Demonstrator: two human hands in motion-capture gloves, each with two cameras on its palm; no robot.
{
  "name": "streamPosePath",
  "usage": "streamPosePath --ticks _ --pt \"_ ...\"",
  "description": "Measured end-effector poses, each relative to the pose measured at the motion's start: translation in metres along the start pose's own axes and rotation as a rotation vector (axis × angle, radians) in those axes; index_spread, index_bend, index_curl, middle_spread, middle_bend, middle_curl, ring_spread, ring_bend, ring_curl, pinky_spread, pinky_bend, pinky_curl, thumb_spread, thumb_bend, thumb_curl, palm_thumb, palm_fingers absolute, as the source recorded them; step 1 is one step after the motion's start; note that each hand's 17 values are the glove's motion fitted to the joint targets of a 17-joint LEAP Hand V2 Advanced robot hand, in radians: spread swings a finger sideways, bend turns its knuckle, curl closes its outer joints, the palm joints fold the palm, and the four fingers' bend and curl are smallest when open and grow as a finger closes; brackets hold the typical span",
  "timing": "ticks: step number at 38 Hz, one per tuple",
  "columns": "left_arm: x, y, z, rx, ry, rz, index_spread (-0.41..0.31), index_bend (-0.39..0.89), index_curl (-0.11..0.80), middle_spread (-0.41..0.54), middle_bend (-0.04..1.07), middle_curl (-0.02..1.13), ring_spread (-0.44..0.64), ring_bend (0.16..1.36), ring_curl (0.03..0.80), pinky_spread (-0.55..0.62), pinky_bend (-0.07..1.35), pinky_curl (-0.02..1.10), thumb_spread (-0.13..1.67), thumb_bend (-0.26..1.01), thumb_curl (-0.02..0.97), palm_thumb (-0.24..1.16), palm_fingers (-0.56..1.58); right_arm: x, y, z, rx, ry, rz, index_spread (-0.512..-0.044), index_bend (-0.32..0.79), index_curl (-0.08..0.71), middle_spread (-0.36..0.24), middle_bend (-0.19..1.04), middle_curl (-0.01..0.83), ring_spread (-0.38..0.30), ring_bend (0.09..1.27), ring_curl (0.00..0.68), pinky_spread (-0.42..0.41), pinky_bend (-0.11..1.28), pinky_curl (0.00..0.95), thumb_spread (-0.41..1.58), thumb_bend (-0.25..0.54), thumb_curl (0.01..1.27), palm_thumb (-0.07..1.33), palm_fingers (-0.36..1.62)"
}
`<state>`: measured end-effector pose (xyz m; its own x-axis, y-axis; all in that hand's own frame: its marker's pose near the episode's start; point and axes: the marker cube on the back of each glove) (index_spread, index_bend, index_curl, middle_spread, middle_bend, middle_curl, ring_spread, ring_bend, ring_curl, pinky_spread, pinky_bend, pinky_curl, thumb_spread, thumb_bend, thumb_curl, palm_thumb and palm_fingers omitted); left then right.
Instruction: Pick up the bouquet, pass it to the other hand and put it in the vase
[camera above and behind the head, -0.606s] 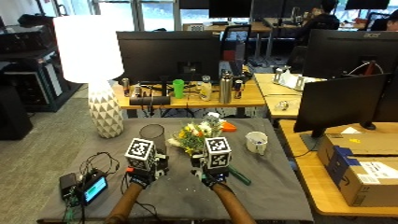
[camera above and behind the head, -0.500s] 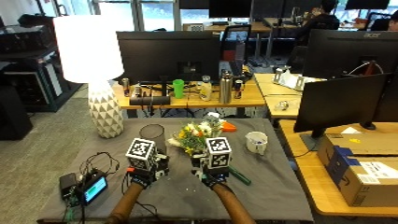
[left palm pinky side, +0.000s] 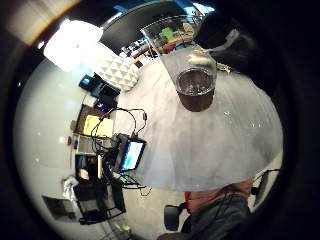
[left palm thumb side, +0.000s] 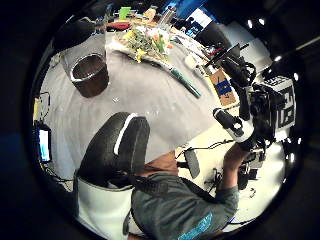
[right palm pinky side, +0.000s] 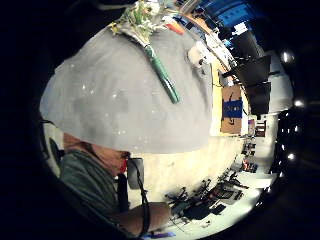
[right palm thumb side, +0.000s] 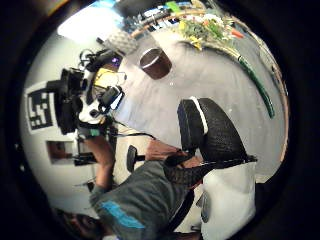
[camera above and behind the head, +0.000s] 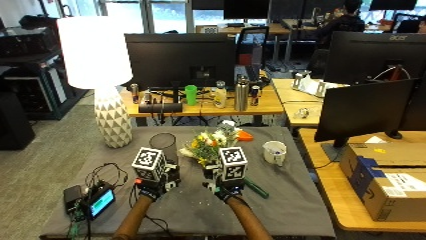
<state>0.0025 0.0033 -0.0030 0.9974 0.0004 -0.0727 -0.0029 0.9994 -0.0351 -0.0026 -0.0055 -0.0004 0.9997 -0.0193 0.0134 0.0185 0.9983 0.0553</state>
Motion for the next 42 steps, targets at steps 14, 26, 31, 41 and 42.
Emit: streamPosePath --ticks 14,26,31,41,42 --pt "0.005 0.009 -0.012 0.012 0.010 -0.003 -0.134 0.17 0.339 -0.030 0.17 0.30 0.13 0.45 0.272 0.35 0.19 0.27 1.06 -0.02 0.211 0.22 0.57 0.029 0.005 -0.014 0.020 0.010 0.032 -0.333 0.12 0.183 0.080 0.30 0.301 0.188 0.34 0.223 0.299 0.50 0.313 1.23 0.176 0.26 0.51 0.19" --pt "-0.002 0.030 -0.007 0.034 0.066 -0.040 -0.132 0.16 0.353 -0.021 0.17 0.31 0.14 0.47 0.290 0.36 0.20 0.30 1.07 -0.02 0.231 0.21 0.55 0.132 -0.011 0.002 0.117 -0.007 0.216 -0.342 0.11 0.191 0.088 0.25 0.312 0.210 0.33 0.241 0.303 0.58 0.354 1.20 0.101 0.29 0.54 0.06" --pt "-0.003 0.035 -0.005 0.066 0.082 -0.047 -0.126 0.16 0.357 -0.019 0.17 0.31 0.14 0.47 0.296 0.36 0.20 0.31 1.07 -0.02 0.238 0.21 0.55 0.175 -0.034 0.038 0.138 -0.035 0.290 -0.342 0.10 0.184 0.094 0.23 0.313 0.219 0.33 0.244 0.304 0.61 0.364 1.18 0.075 0.30 0.56 0.02" --pt "-0.002 0.038 0.018 0.017 0.102 -0.061 -0.123 0.16 0.359 -0.017 0.17 0.32 0.14 0.47 0.305 0.36 0.20 0.33 1.07 -0.02 0.248 0.21 0.54 0.225 -0.072 0.136 0.021 -0.126 0.395 -0.333 0.11 0.179 0.107 0.21 0.319 0.229 0.33 0.247 0.311 0.65 0.372 1.15 0.027 0.32 0.60 -0.03" --pt "-0.001 0.038 0.020 0.011 0.102 -0.062 -0.123 0.16 0.359 -0.017 0.17 0.32 0.14 0.47 0.306 0.36 0.20 0.33 1.07 -0.02 0.248 0.20 0.54 0.225 -0.073 0.140 0.009 -0.126 0.401 -0.332 0.11 0.178 0.107 0.21 0.320 0.230 0.33 0.247 0.311 0.65 0.372 1.15 0.022 0.32 0.60 -0.03"
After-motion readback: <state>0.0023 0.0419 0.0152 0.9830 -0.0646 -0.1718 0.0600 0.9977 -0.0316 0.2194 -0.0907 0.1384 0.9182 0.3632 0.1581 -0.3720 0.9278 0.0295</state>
